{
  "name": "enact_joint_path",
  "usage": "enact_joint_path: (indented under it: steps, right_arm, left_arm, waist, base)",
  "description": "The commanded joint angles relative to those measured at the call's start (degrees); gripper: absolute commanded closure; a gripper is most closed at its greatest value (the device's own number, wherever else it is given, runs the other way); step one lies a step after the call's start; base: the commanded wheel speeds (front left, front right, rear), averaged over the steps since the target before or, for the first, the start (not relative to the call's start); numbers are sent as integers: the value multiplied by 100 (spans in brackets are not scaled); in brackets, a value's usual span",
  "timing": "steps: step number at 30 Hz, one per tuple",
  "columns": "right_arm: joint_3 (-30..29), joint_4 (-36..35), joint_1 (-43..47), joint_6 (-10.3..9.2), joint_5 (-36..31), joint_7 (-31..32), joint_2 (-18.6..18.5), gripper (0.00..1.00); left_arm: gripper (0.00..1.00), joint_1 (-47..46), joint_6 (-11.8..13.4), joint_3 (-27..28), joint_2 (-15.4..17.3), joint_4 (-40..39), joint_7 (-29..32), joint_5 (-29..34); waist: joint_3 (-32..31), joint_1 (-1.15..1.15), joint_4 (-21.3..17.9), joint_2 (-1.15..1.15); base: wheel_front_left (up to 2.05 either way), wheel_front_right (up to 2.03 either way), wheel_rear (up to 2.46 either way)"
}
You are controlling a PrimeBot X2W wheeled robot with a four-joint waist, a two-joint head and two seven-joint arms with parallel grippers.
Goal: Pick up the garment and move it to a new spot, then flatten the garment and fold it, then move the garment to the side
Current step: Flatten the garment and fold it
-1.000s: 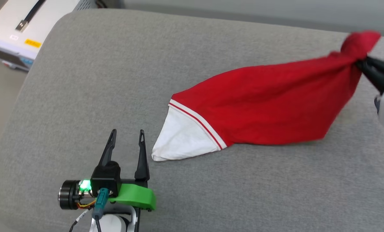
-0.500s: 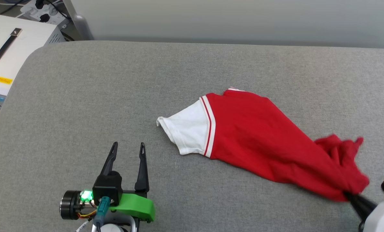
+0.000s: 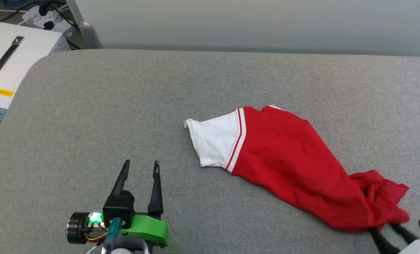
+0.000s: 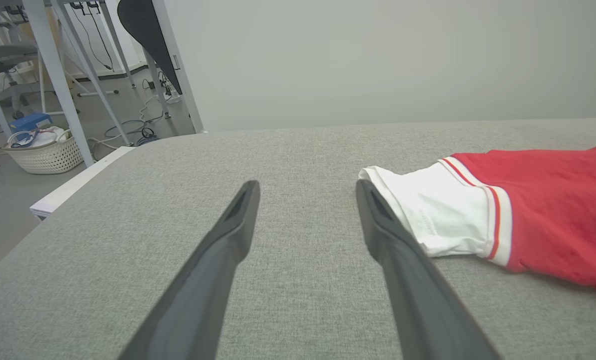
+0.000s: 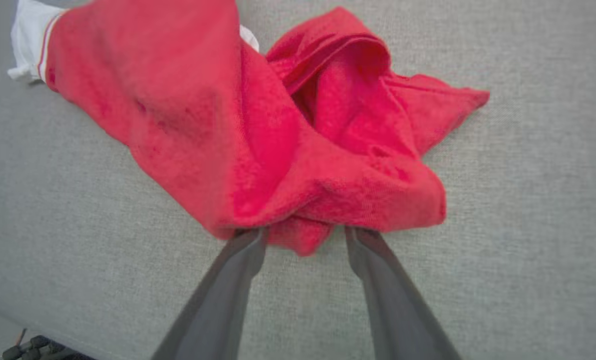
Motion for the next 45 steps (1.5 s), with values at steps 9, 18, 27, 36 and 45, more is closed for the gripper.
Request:
enact_joint_path:
  steps: [9,18,27,36,45]
  right_arm:
    - [-905,-1154,-551,-2,-564,-596,332,0]
    - [-1222,-1797,-1027,-2,-1057,-676,571,0]
    - [-769,-1416,-1121,-2,-1343,-661,679,0]
    - [-400,-389,-1083,-2,-1632,-1240,938,0]
    - [-173,7,-1361,-2,-1731,-1619,955,0]
  left_arm:
    - [0,101,-62,-43,-3,12,-33,70]
    - [0,107,-48,-137,-11,-24,-33,62]
    - [0,-98,-126,-154,96,-116,-33,135]
    - [0,-734,-393,-183,367,-199,-33,166]
    - [0,-2669,-1206,-514,941,445,185,-230]
  waist:
    - [-116,0,126,0]
    - [-139,0,357,0]
    - [-147,0,474,0]
    - [-89,0,393,0]
    - [106,0,70,0]
  base:
    - [0,0,0]
    - [0,0,0]
    - [0,0,0]
    - [0,0,0]
    - [0,0,0]
